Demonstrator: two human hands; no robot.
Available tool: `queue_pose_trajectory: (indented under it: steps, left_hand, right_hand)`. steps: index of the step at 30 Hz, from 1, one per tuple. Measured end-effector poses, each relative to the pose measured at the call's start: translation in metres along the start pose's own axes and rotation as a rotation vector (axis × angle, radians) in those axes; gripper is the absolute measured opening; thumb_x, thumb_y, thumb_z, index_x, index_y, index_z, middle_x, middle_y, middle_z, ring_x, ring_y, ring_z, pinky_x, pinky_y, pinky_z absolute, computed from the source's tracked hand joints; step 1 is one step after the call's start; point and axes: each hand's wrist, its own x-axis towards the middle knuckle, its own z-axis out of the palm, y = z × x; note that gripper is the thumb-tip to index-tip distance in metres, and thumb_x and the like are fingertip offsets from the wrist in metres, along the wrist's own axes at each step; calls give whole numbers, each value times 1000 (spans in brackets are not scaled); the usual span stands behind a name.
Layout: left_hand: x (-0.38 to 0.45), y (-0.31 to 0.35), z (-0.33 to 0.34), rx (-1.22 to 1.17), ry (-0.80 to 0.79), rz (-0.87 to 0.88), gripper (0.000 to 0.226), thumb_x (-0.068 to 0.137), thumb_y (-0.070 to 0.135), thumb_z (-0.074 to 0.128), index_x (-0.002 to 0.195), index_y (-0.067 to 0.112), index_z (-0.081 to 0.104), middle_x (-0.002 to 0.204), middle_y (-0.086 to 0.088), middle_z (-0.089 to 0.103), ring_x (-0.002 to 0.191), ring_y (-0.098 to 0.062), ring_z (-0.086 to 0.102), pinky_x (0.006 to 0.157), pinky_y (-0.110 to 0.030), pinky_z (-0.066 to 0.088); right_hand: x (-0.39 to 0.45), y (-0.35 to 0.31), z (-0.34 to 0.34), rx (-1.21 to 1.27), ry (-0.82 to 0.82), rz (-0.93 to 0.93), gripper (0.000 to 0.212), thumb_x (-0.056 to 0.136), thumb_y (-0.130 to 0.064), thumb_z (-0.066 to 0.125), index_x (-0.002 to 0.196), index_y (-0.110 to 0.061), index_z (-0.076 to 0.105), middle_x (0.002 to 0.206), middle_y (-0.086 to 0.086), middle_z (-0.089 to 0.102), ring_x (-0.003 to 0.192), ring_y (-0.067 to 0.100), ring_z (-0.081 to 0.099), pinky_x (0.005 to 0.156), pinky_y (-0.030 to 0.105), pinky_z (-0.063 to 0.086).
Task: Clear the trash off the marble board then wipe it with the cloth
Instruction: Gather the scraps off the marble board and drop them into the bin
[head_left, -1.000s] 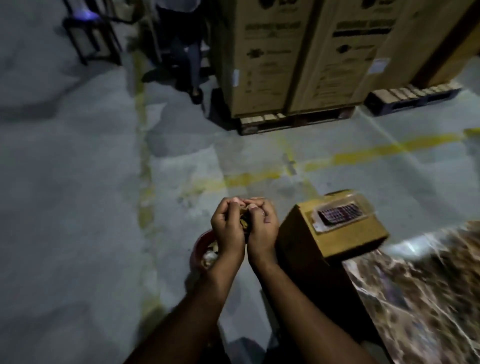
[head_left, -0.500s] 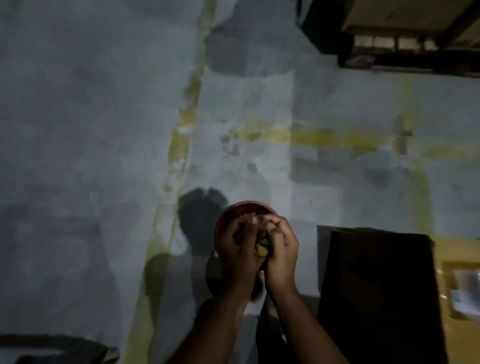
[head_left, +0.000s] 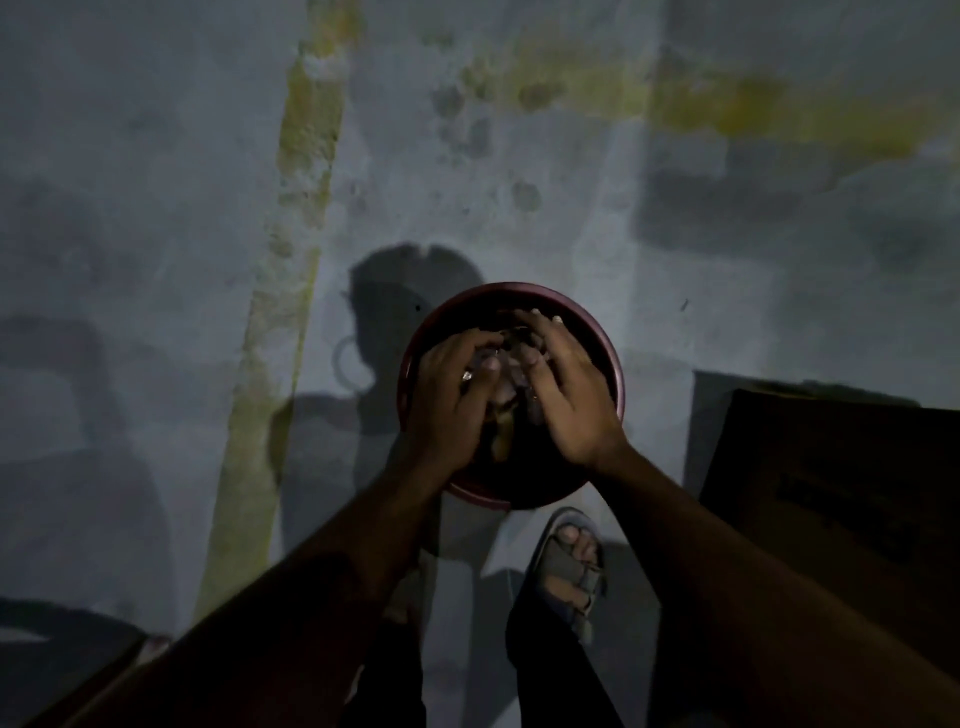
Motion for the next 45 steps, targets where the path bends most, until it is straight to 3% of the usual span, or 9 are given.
queue_pose_trajectory:
  steps: [4, 8, 14, 18, 22, 27, 33, 39, 45]
  left_hand:
    - [-4, -5, -10, 252, -89, -3, 56, 92, 53, 42, 139, 28, 58, 158, -10, 39, 144, -36, 32, 117, -53, 27]
    - [-14, -2, -19, 453, -186, -16, 69, 87, 65, 36, 151, 39, 37, 166, 2, 24, 150, -27, 17, 115, -58, 21]
    - [-38, 44, -52, 484, -197, 1, 70, 89, 62, 35, 153, 33, 36, 166, 2, 25, 150, -24, 19, 113, -56, 22]
    - [-61, 103, -89, 519, -176, 103, 64, 92, 53, 36, 151, 28, 41, 163, -1, 32, 145, -25, 27, 111, -55, 30]
    - [-83, 175, -137, 515, -195, 103, 61, 93, 49, 35, 151, 29, 36, 161, -4, 35, 144, -29, 29, 112, -56, 32]
    - [-126, 295, -193, 549, -285, 213, 64, 93, 50, 35, 153, 27, 35, 164, -2, 27, 148, -29, 24, 111, -58, 28]
    - [-199, 432, -209, 558, -395, 552, 61, 96, 54, 36, 151, 27, 39, 163, -5, 31, 148, -28, 25, 114, -53, 27]
    - [-297, 520, -162, 542, -587, 918, 63, 97, 57, 31, 153, 29, 35, 164, -2, 28, 149, -25, 20, 116, -51, 23]
    - [-436, 545, -75, 576, -865, 1159, 66, 96, 60, 28, 154, 29, 35, 161, -1, 33, 146, -26, 26, 117, -48, 23]
  right_hand:
    - [-2, 0, -4, -106, -43, -26, 58, 103, -62, 28, 150, -34, 46, 164, -4, 34, 155, 16, 23, 121, 59, 22]
    - [-19, -8, -8, -124, -9, 30, 55, 102, -53, 37, 152, -32, 44, 165, -4, 32, 153, 17, 25, 124, 47, 23]
    - [-60, -56, -21, -252, -49, 133, 57, 99, -51, 40, 152, -31, 42, 164, -3, 34, 151, 17, 26, 121, 43, 22]
    - [-86, -122, -45, -366, -8, 70, 55, 100, -46, 39, 151, -25, 45, 162, 1, 37, 148, 22, 31, 116, 42, 26]
    - [-115, -204, -77, -415, 40, 129, 55, 100, -45, 38, 151, -24, 45, 162, 4, 36, 148, 26, 30, 115, 49, 30]
    - [-182, -311, -129, -417, 201, 89, 51, 102, -40, 45, 151, -24, 44, 163, 5, 34, 149, 28, 29, 117, 49, 28]
    - [-326, -396, -199, -423, 558, 220, 47, 104, -42, 48, 149, -27, 46, 161, 1, 36, 150, 23, 27, 117, 46, 27]
    - [-497, -402, -230, -444, 932, 415, 52, 102, -53, 36, 149, -30, 45, 161, 0, 36, 149, 24, 30, 119, 45, 28]
    - [-668, -360, -222, -368, 1240, 620, 53, 101, -52, 37, 149, -31, 47, 161, -2, 38, 150, 22, 32, 119, 47, 30]
